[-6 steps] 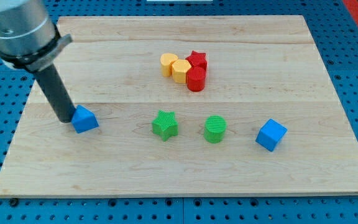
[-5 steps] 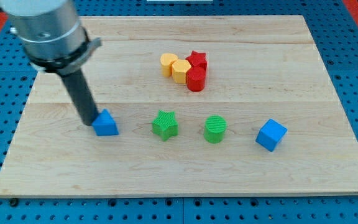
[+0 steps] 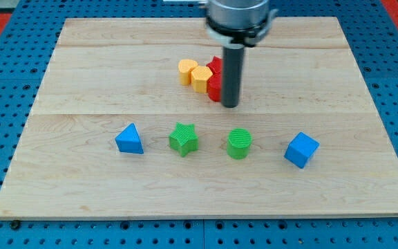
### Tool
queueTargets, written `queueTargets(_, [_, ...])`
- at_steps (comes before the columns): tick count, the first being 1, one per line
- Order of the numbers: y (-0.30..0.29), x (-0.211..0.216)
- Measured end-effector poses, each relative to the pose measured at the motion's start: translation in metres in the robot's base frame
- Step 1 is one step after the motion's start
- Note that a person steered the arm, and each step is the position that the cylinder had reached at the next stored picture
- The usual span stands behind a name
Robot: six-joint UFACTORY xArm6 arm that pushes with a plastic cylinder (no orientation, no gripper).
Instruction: Move the yellow hexagon parallel to the left of the blue triangle
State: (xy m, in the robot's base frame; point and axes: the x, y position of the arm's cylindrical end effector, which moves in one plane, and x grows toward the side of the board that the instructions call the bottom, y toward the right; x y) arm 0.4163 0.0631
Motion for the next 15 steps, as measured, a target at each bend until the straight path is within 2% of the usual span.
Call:
queueTargets(1, [0.025,-0.037])
queueTargets(2, [-0.035,-0.058])
queueTargets(3, [-0.081,-0.058])
queueTargets(4, [-0.035,-0.063])
queueTargets(6, [-0.139,-0.051])
queueTargets(7, [-0.150,-0.024])
queueTargets(8, [-0.118,-0.045])
queueTargets(9, [-0.105,-0.014])
queueTargets(11, [-0.197,0.008])
queueTargets(12, [-0.174,-0.001])
queueTargets(14, [-0.231,0.028])
queueTargets(15, [-0.228,0.036])
